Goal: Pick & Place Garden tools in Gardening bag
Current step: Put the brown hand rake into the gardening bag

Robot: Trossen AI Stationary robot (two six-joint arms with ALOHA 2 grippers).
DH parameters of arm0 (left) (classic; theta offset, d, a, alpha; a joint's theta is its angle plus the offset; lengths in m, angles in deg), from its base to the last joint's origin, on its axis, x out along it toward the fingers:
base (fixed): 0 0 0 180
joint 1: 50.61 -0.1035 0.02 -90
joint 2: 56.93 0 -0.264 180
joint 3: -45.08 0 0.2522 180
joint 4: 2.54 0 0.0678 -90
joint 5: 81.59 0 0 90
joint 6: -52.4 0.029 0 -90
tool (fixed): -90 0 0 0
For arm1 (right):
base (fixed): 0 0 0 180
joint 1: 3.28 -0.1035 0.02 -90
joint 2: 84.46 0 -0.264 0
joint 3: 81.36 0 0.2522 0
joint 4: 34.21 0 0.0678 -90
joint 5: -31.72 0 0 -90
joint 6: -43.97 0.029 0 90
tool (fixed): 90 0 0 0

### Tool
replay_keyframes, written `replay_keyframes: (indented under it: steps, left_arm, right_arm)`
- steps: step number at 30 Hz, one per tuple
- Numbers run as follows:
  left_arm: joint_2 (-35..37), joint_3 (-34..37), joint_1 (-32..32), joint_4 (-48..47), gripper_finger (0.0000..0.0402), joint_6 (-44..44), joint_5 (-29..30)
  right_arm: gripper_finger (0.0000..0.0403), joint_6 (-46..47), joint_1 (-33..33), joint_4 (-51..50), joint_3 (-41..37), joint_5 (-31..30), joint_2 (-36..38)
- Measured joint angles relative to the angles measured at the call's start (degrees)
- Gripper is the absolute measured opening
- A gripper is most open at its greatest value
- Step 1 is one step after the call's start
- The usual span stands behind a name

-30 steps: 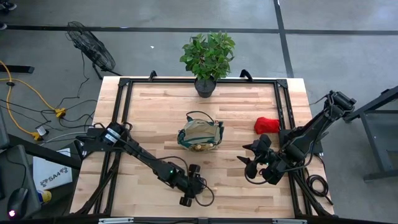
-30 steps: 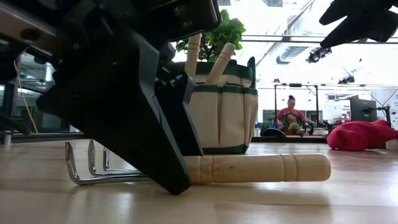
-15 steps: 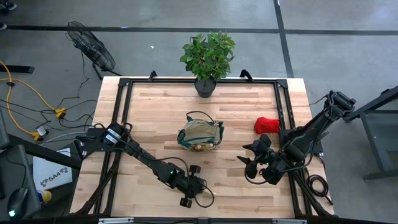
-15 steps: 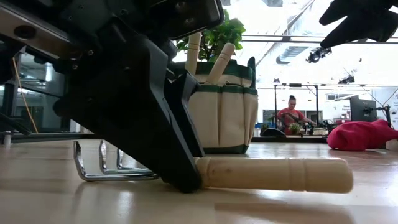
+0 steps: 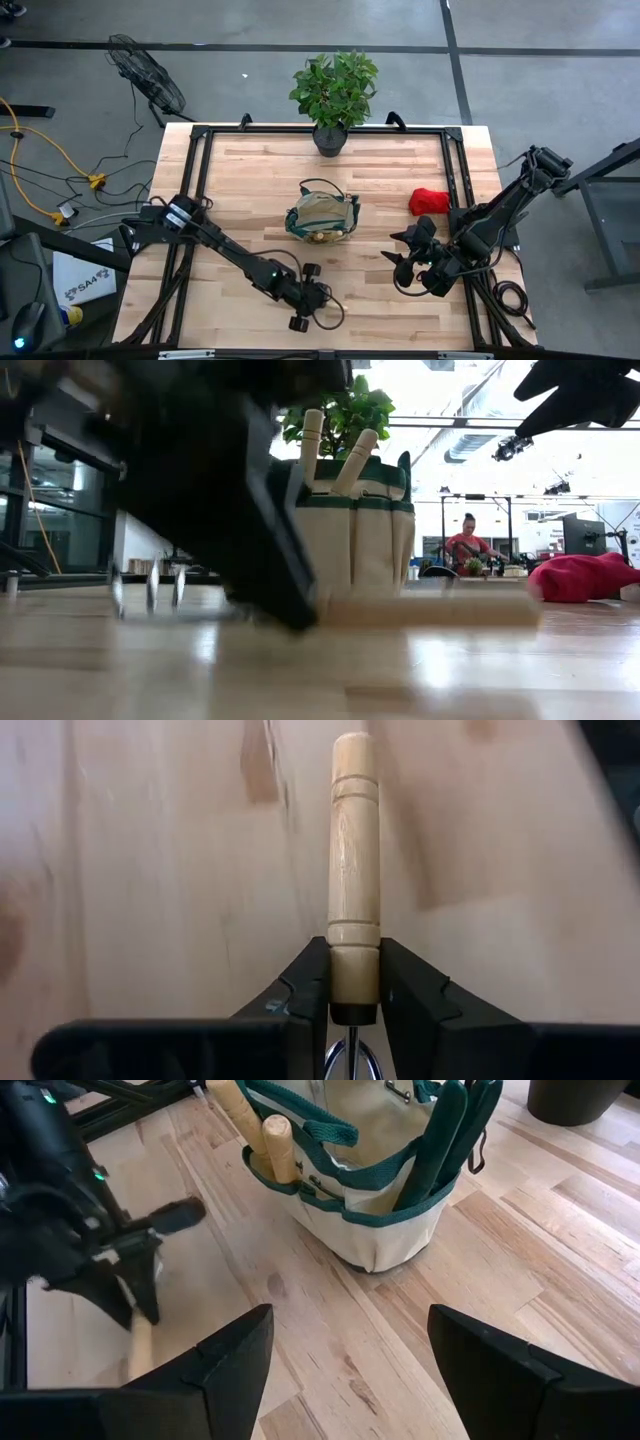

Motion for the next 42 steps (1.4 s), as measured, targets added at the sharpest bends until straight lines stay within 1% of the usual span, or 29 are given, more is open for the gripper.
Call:
replay_keyframes:
  steps: [12,15,25,29,33,37,42]
  left_arm:
    - [8.4,-0.2,0.1,-1.4,0.0059,-0.6,-0.2]
    - [10.2,-0.2,0.1,-2.8,0.0059,0.5,0.5]
    - [17.1,-0.2,0.0,-2.6,0.0059,4.2,4.8]
    - [19.2,-0.2,0.0,-2.6,0.0059,6.6,7.8]
    - [21.3,-0.2,0.0,-1.6,0.0059,10.1,12.1]
    - [22.6,-0.2,0.0,1.4,0.0059,14.9,18.2]
    - [23.2,-0.2,-0.6,4.9,0.0059,20.9,27.4]
  right_arm:
    - [0.0259,0.0,0.0,0.0,0.0,0.0,0.0]
    - [0.0259,-0.1,0.0,0.0,0.0,0.0,0.0]
    - [0.0259,-0.2,0.0,0.0,0.0,0.0,0.0]
    - [0.0259,-0.2,0.0,0.0,0.0,0.0,0.0]
    - [0.0259,-0.2,0.0,0.0,0.0,-0.1,0.0]
    - [0.0259,-0.2,0.0,0.0,0.0,-0.3,0.0]
    - [0.0259,-0.2,0.0,0.0,0.0,-0.3,0.0]
